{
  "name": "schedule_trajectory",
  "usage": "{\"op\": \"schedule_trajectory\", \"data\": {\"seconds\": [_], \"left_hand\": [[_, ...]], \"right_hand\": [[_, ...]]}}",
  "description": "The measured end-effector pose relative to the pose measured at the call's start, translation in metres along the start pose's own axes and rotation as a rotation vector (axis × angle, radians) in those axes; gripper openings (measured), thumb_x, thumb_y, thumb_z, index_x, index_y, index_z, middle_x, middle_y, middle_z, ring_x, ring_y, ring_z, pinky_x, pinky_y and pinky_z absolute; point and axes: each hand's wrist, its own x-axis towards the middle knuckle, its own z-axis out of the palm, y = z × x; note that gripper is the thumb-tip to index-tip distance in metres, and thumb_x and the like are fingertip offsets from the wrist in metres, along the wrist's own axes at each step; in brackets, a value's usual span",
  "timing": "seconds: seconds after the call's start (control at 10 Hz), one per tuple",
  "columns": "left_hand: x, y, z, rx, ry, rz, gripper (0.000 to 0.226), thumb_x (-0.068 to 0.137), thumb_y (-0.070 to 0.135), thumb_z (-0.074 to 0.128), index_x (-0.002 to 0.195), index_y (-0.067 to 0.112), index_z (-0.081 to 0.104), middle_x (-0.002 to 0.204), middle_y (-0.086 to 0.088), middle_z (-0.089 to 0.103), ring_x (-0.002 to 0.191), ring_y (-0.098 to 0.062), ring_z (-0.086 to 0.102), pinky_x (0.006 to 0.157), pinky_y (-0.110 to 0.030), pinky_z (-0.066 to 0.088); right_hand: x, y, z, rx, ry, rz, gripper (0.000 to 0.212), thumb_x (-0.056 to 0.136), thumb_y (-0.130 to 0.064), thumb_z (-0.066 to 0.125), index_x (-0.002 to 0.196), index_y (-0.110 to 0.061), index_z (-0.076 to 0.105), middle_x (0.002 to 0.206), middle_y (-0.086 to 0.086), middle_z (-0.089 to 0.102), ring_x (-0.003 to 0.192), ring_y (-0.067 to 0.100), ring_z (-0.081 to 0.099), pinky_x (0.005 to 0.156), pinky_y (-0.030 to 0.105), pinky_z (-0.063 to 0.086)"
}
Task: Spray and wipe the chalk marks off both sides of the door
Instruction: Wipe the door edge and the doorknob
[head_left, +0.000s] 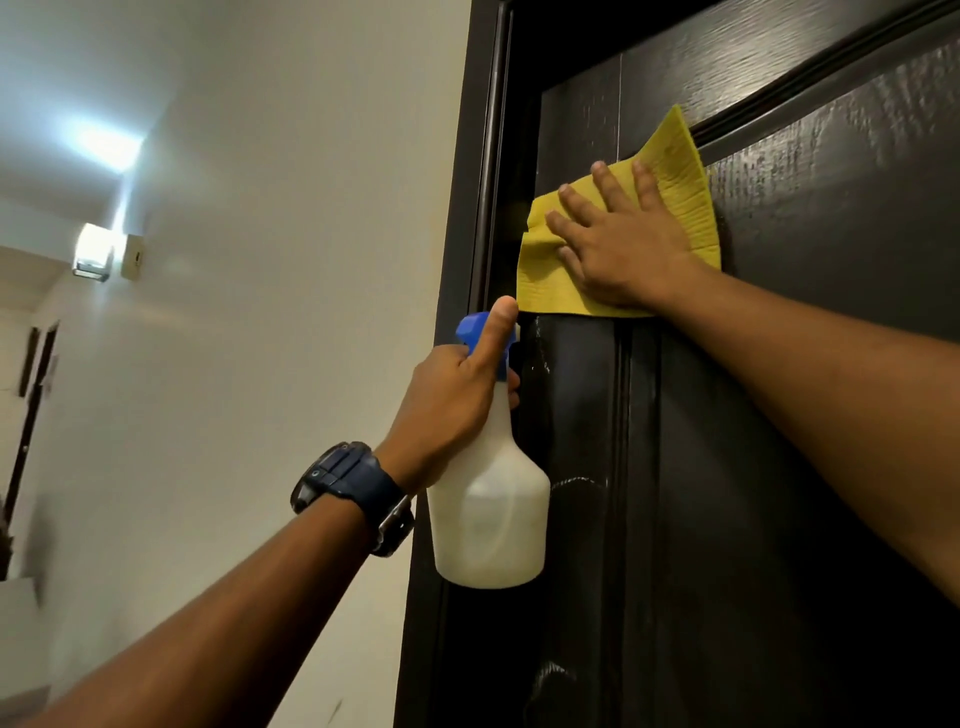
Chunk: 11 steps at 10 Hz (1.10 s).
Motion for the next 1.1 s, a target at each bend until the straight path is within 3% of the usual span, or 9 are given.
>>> {"op": "schedule_trajectory", "data": {"seconds": [0.2,0.3,0.4,0.5,0.6,0.7,0.8,0.9,1.1], "left_hand": [[-0.022,-0.026,0.003,-0.049,0.009,-0.004,0.088,0.081,0.08,0.026,0.082,0.005,0.072,0.075,-0.006,0.074,0.07,-0.019,0.071,0.071,-0.026,0.052],[-0.036,-0.042,0.004,-0.024,0.015,-0.006,0.112,0.073,0.098,0.02,0.083,-0.003,0.069,0.074,-0.015,0.07,0.071,-0.028,0.068,0.072,-0.039,0.056],[-0.053,-0.051,-0.001,-0.063,0.004,-0.029,0.113,0.07,0.098,0.021,0.086,-0.003,0.069,0.075,-0.013,0.071,0.068,-0.023,0.068,0.067,-0.031,0.056],[-0.065,-0.051,-0.005,-0.075,-0.019,-0.038,0.102,0.071,0.09,0.023,0.085,0.002,0.071,0.074,-0.008,0.072,0.067,-0.018,0.067,0.067,-0.027,0.054],[-0.071,-0.055,-0.009,-0.062,-0.024,-0.007,0.12,0.058,0.106,0.016,0.08,0.0,0.07,0.072,-0.013,0.068,0.064,-0.02,0.064,0.067,-0.024,0.051],[-0.073,-0.056,-0.009,-0.117,-0.033,-0.021,0.101,0.066,0.096,0.021,0.072,0.008,0.072,0.071,-0.007,0.071,0.064,-0.012,0.066,0.063,-0.012,0.047],[-0.072,-0.064,-0.003,-0.164,-0.045,-0.062,0.087,0.068,0.084,0.029,0.075,0.009,0.072,0.071,-0.004,0.072,0.066,-0.014,0.069,0.073,-0.021,0.052],[-0.07,-0.074,-0.003,-0.189,-0.034,-0.08,0.086,0.067,0.085,0.03,0.074,0.009,0.072,0.07,-0.004,0.072,0.067,-0.019,0.07,0.08,-0.036,0.058],[-0.09,-0.094,-0.001,-0.172,-0.051,-0.106,0.081,0.071,0.083,0.034,0.073,0.012,0.073,0.068,-0.003,0.073,0.064,-0.017,0.071,0.081,-0.042,0.058]], "right_hand": [[-0.037,-0.066,0.016,0.11,0.039,0.068,0.066,0.104,-0.049,0.016,0.161,-0.018,0.01,0.169,0.006,0.006,0.154,0.036,-0.004,0.123,0.057,-0.003],[-0.135,-0.141,0.041,0.249,-0.007,-0.009,0.068,0.102,-0.042,0.02,0.16,-0.006,0.011,0.166,0.018,0.007,0.153,0.042,-0.003,0.121,0.057,-0.011],[-0.201,-0.202,0.044,0.548,-0.346,-0.075,0.06,0.105,-0.026,0.015,0.156,0.006,0.017,0.161,0.032,0.016,0.148,0.045,0.021,0.126,0.042,0.014],[-0.217,-0.207,0.051,1.273,-0.104,0.079,0.045,0.109,-0.017,0.024,0.148,0.0,0.039,0.16,0.017,0.031,0.136,0.02,0.05,0.107,0.034,0.048],[-0.191,-0.152,0.077,0.143,0.049,-0.435,0.077,0.097,-0.05,0.028,0.159,-0.005,0.019,0.167,0.016,0.012,0.153,0.034,0.017,0.124,0.048,0.009],[-0.073,-0.068,0.016,0.285,-0.104,-0.096,0.088,0.093,-0.063,0.014,0.16,-0.009,-0.007,0.166,0.014,-0.017,0.153,0.031,-0.016,0.123,0.042,-0.011],[0.037,-0.011,-0.012,0.104,0.047,0.019,0.081,0.1,-0.057,0.021,0.16,-0.007,0.001,0.168,0.014,-0.007,0.155,0.028,-0.008,0.124,0.048,-0.003],[0.079,0.0,-0.01,0.051,0.016,0.077,0.079,0.099,-0.052,0.023,0.16,-0.005,0.006,0.168,0.014,0.001,0.155,0.027,-0.001,0.125,0.049,0.001],[0.031,-0.037,0.002,0.117,0.095,0.132,0.075,0.1,-0.046,0.023,0.158,-0.001,0.013,0.167,0.019,0.009,0.155,0.032,0.004,0.125,0.052,0.004]]}}
